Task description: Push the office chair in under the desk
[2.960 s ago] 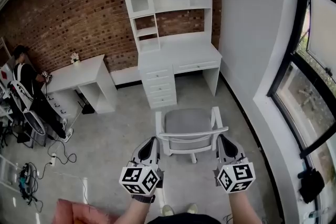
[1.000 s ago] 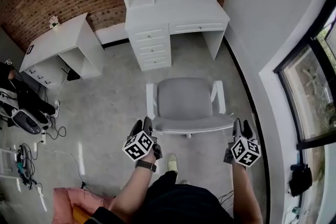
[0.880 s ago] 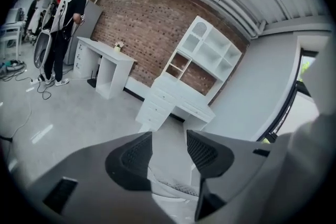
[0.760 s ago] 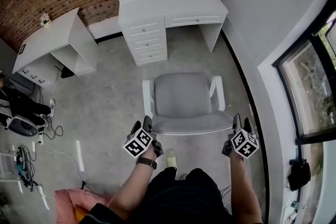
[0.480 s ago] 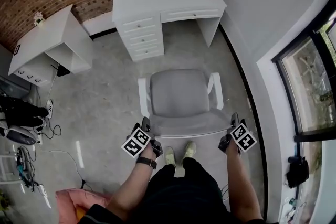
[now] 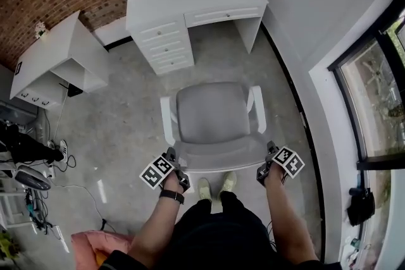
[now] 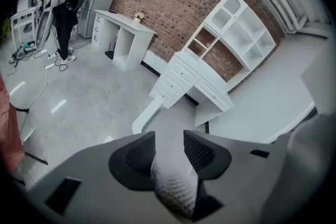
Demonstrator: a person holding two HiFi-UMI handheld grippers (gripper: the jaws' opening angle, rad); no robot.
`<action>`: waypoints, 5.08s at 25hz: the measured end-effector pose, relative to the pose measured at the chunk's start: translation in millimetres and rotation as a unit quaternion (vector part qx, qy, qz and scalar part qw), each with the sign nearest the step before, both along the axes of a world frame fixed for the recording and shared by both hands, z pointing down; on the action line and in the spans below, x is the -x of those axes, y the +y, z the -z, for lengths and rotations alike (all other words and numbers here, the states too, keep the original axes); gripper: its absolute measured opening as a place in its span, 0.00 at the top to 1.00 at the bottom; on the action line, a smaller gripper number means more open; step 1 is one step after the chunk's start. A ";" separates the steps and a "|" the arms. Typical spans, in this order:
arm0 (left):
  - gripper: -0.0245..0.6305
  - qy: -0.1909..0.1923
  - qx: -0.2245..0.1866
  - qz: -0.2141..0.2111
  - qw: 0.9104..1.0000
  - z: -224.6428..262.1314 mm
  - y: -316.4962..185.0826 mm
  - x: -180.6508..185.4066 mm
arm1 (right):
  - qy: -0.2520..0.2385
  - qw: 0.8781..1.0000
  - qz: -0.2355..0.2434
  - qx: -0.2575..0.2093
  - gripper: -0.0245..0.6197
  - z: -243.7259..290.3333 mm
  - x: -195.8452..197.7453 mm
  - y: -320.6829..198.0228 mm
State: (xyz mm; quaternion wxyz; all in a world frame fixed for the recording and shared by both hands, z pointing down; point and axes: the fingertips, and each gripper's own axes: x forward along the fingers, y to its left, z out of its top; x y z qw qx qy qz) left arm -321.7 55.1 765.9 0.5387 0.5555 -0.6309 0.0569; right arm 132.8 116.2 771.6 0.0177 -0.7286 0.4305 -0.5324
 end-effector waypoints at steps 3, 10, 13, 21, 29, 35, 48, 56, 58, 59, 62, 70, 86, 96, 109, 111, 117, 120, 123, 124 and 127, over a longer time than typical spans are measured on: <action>0.84 -0.001 0.021 0.004 1.000 -6.1 -0.3 1.0 | -0.005 1.000 -0.003 0.002 0.74 -2.6 -3.6 -4.2; 0.96 -0.013 0.032 -0.005 0.999 -7.9 -7.8 -0.9 | -0.022 0.999 -0.028 0.002 0.79 -3.5 -11.0 -11.9; 0.96 -0.015 0.028 -0.010 0.999 -8.2 -11.2 -3.0 | -0.023 0.999 -0.034 0.008 0.80 -5.3 -13.5 -12.4; 0.97 -0.013 0.023 -0.014 1.000 -9.6 -25.5 -24.1 | -0.032 0.998 -0.055 0.012 0.80 -9.4 -36.0 -21.2; 0.97 -0.032 0.018 -0.042 0.998 -12.3 -45.2 -64.9 | -0.029 0.998 -0.056 0.023 0.81 -12.6 -74.7 -35.6; 0.96 -0.027 0.022 -0.033 0.999 -14.2 -54.5 -96.9 | -0.031 0.998 -0.053 0.022 0.82 -13.1 -108.0 -50.4; 0.97 0.001 0.027 0.002 1.000 -14.7 -96.9 -125.0 | -0.038 0.998 -0.054 0.018 0.82 -11.9 -139.0 -99.6; 0.97 -0.005 0.021 -0.020 1.000 -14.8 -155.1 -150.8 | -0.031 0.998 -0.045 0.026 0.82 -12.3 -161.9 -157.3; 0.97 -0.007 0.023 -0.025 0.999 -14.9 -172.0 -156.4 | -0.029 0.998 -0.040 0.029 0.82 -12.4 -166.8 -173.6; 0.96 -0.008 0.024 -0.030 0.999 -14.8 -180.8 -159.5 | -0.029 0.998 -0.038 0.030 0.82 -12.8 -169.0 -181.8; 0.96 -0.009 0.019 -0.042 0.999 -13.5 -207.7 -168.5 | -0.029 0.998 -0.039 0.028 0.82 -13.3 -175.9 -208.5; 0.96 -0.023 0.012 -0.059 0.998 -14.8 -267.9 -184.3 | -0.032 0.999 -0.033 0.025 0.82 -14.9 -190.1 -276.3; 0.96 -0.040 0.025 -0.032 0.998 -19.7 -349.3 -213.8 | -0.028 0.999 0.002 0.028 0.82 -19.1 -223.5 -387.9; 0.96 -0.045 0.014 0.015 0.999 -16.3 -396.9 -233.7 | -0.017 0.997 0.054 0.044 0.82 -19.3 -244.4 -464.3; 0.96 -0.056 0.009 0.026 0.998 -16.9 -434.9 -245.8 | -0.014 0.997 0.065 0.047 0.81 -22.8 -258.8 -506.8; 0.96 -0.056 0.007 0.027 0.998 -15.9 -440.5 -245.9 | -0.016 0.997 0.067 0.046 0.81 -23.3 -258.7 -513.1; 0.96 -0.049 0.004 0.028 0.998 -16.9 -463.8 -255.6 | -0.015 0.997 0.068 0.042 0.80 -21.5 -267.1 -536.1; 0.96 -0.046 -0.001 0.024 0.999 -16.1 -471.5 -259.3 | -0.014 0.997 0.063 0.040 0.80 -21.6 -270.6 -539.6; 0.96 -0.041 -0.004 0.023 0.999 -15.9 -479.3 -262.1 | -0.015 0.997 0.059 0.037 0.80 -21.6 -272.8 -546.8; 0.96 -0.040 -0.005 0.023 0.999 -16.0 -482.1 -263.4 | -0.016 0.998 0.058 0.036 0.80 -21.5 -273.7 -549.8; 0.96 -0.039 -0.008 0.023 0.999 -16.4 -484.7 -266.6 | -0.019 0.998 0.055 0.033 0.80 -22.3 -276.8 -554.7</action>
